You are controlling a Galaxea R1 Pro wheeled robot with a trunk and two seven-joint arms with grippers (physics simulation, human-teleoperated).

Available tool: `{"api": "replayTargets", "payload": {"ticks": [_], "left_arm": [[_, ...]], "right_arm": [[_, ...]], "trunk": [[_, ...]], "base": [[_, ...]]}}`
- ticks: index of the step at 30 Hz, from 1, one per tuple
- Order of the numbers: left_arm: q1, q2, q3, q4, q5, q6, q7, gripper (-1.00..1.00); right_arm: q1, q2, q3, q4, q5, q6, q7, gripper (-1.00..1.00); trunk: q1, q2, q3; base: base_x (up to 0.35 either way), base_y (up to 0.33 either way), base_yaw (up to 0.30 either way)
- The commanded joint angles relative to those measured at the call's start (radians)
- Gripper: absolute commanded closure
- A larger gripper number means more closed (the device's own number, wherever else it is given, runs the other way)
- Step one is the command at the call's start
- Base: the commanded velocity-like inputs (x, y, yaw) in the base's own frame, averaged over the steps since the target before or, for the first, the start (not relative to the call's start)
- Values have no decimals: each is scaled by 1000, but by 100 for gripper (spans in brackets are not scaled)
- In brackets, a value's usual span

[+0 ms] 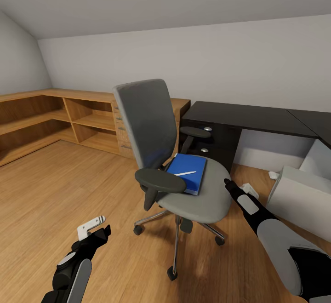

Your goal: In the bedroom, organize the workspace by keeping the computer under the desk, ensuring the monitor is on the desk, placing the keyboard on the desk next to the monitor, placing the mouse on the desk next to the keyboard, moving the folder from the swivel chair onto the desk next to the mouse, stacking the notebook on top of the folder with the pen on top of the notebook, and positioning the swivel chair next to the desk.

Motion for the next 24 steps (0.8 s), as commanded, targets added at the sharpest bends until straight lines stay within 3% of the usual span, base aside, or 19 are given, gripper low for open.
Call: {"api": "replayTargets", "payload": {"ticks": [1, 9, 18, 24], "left_arm": [[-1, 0, 1, -1, 11, 3, 7, -100], [-1, 0, 1, -1, 11, 3, 7, -100], [-1, -1, 1, -1, 11, 2, 7, -100], [-1, -1, 1, -1, 11, 2, 7, -100]], "right_arm": [[0, 0, 0, -1, -9, 0, -3, -100], [0, 0, -1, -1, -8, -1, -4, -100], [0, -12, -1, -1, -8, -3, -3, -100], [0, -31, -1, -1, -11, -2, -1, -100]], "trunk": [[0, 0, -1], [0, 0, -1], [0, 0, -1], [0, 0, -1]], "base": [[0, 0, 0], [5, 0, 0], [232, 0, 0], [66, 0, 0]]}}
